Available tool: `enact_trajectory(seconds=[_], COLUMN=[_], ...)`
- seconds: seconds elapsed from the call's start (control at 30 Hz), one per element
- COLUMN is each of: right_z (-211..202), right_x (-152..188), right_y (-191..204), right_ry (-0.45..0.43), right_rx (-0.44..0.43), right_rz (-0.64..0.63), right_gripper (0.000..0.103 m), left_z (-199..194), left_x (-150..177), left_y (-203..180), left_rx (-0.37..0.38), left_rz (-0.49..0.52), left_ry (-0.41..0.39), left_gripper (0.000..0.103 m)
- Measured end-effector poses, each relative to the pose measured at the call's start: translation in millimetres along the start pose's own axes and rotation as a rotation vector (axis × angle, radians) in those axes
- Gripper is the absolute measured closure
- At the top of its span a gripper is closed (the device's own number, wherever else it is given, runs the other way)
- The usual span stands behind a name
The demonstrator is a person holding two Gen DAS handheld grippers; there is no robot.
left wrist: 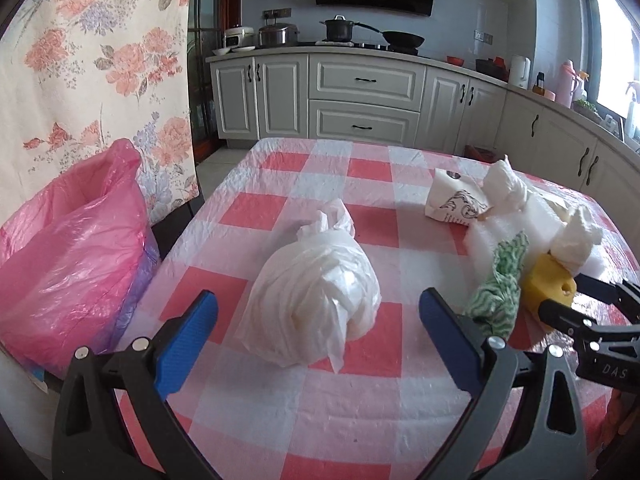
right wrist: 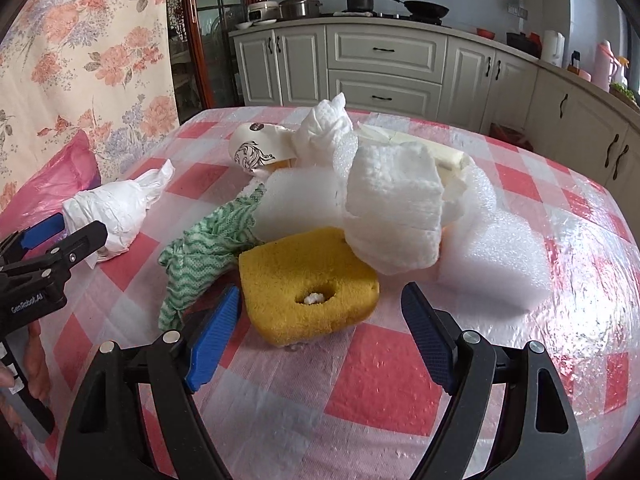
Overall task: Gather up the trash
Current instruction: 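Grasp the white plastic bag with the left tool while the right tool grasps the yellow sponge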
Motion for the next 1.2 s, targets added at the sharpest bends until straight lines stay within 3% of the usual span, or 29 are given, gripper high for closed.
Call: enact_trajectory(seconds=[0.13, 0.27, 0.43, 1.2], right_z=[4.3, 5.1, -2.6, -80.3], right_x=[-0.2, 0.4, 0.1, 46.5], right_y=[-1.0, -0.8, 2.5, 12.4], right_ry=[0.019, 0.025, -0.015, -0.131], right_rx=[-0.013, -0.019, -0.020, -0.046], right_rz=[0.005, 0.001, -0.011, 0.001], right_gripper=[0.030, 0.039, 0.047, 0.054], left_z=[11.8, 20.7, 17.6, -82.2], left_x=[-4.0, -3.5, -2.3, 42.8], left_y=[-1.3, -4.5, -7.8, -27.5], left_rx=[0.018, 0.047, 0.056, 0.085], left_rz=[0.016, 0.029, 0.039, 0.049], left_ry=[0.028, 0.067, 0.053, -0.070], left_gripper=[0.021, 0.047, 0.058, 0.064])
Point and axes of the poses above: each gripper's, at about its wrist camera, not at the fingertips, and z roughly the way its jaws point, y to its left, x to its underside, the point moved 4 cm from there along z, roughly the way its jaws point, and after that the axes turned 3 degrees about z, right-handed, at the moved point
